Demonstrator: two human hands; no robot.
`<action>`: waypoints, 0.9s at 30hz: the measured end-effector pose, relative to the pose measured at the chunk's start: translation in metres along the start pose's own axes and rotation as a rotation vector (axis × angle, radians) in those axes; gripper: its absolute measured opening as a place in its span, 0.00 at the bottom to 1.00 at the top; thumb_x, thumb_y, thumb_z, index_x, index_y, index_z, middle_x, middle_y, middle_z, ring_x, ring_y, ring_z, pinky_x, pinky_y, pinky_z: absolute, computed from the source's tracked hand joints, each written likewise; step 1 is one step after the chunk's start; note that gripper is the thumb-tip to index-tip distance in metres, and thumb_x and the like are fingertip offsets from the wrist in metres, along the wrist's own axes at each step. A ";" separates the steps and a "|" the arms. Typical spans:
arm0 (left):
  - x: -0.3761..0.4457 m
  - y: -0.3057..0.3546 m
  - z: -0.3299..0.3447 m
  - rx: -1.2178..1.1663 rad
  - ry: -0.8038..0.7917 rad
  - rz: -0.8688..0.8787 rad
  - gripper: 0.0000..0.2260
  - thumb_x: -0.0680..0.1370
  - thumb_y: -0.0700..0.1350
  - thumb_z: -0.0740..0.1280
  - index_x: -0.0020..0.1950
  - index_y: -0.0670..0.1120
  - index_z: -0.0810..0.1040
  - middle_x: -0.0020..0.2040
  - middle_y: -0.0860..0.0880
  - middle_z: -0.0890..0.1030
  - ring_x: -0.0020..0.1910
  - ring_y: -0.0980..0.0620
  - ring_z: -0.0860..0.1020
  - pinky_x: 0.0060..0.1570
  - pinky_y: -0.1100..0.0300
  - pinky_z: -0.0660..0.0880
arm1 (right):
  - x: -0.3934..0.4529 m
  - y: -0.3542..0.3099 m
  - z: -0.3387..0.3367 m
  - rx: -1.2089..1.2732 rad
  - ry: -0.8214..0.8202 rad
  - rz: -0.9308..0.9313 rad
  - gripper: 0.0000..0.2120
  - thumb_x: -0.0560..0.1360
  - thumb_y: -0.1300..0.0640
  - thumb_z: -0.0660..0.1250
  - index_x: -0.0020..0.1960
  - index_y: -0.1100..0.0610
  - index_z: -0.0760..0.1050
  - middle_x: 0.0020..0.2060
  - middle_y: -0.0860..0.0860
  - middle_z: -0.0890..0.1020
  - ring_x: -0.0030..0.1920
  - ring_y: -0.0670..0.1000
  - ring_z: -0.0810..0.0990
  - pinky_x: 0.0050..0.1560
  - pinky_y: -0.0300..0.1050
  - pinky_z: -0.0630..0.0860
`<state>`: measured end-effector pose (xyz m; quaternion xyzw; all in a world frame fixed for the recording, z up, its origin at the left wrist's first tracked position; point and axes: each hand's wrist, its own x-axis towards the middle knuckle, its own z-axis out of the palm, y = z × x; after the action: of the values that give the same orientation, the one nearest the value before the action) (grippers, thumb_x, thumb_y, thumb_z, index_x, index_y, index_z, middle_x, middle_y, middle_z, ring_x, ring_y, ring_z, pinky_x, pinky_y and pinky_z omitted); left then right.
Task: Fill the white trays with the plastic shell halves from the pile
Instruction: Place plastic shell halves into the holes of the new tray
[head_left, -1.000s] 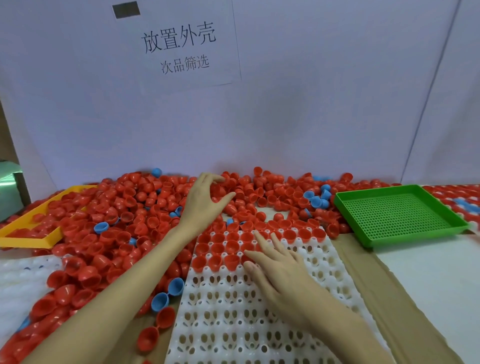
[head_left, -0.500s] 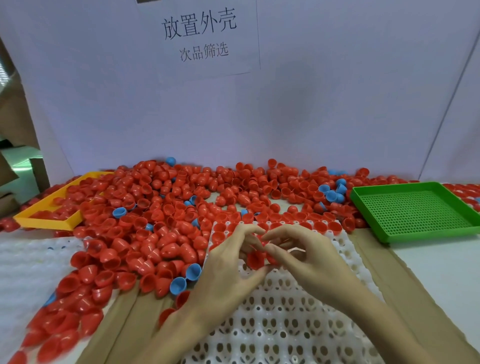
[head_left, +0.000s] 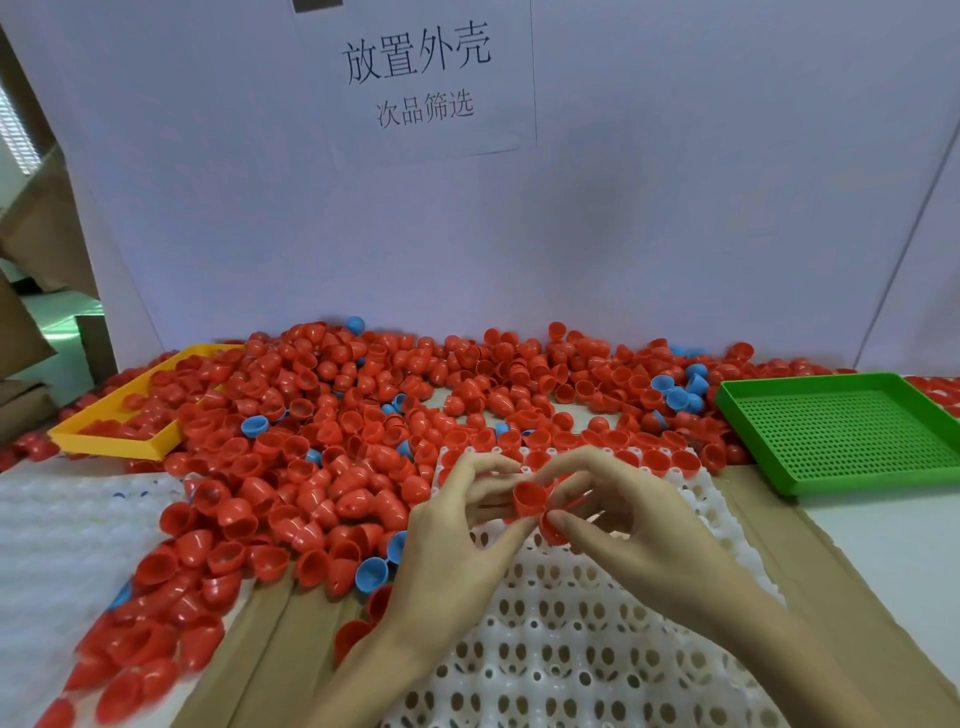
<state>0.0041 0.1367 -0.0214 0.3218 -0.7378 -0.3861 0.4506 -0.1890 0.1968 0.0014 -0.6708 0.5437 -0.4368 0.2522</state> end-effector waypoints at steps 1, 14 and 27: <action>-0.001 -0.001 0.000 0.021 -0.011 -0.008 0.18 0.77 0.44 0.77 0.64 0.55 0.78 0.57 0.62 0.85 0.60 0.63 0.82 0.62 0.66 0.77 | 0.000 0.000 0.000 -0.024 -0.005 -0.004 0.14 0.79 0.63 0.73 0.57 0.45 0.82 0.47 0.43 0.86 0.48 0.46 0.87 0.49 0.42 0.84; 0.010 -0.019 -0.012 0.568 -0.195 0.287 0.07 0.83 0.49 0.70 0.60 0.50 0.83 0.60 0.60 0.79 0.65 0.62 0.73 0.68 0.68 0.68 | 0.004 0.024 -0.021 -0.361 0.393 0.174 0.10 0.77 0.61 0.76 0.50 0.46 0.85 0.42 0.40 0.85 0.40 0.38 0.83 0.40 0.29 0.77; 0.010 -0.029 -0.012 0.588 -0.293 0.336 0.07 0.83 0.50 0.67 0.57 0.51 0.83 0.61 0.61 0.75 0.67 0.62 0.72 0.68 0.69 0.68 | 0.004 0.028 -0.016 -0.552 0.265 0.275 0.07 0.83 0.54 0.67 0.59 0.48 0.82 0.51 0.42 0.75 0.45 0.38 0.77 0.40 0.25 0.71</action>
<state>0.0148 0.1108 -0.0393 0.2533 -0.9164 -0.1203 0.2857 -0.2165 0.1877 -0.0121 -0.5716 0.7550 -0.3182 0.0446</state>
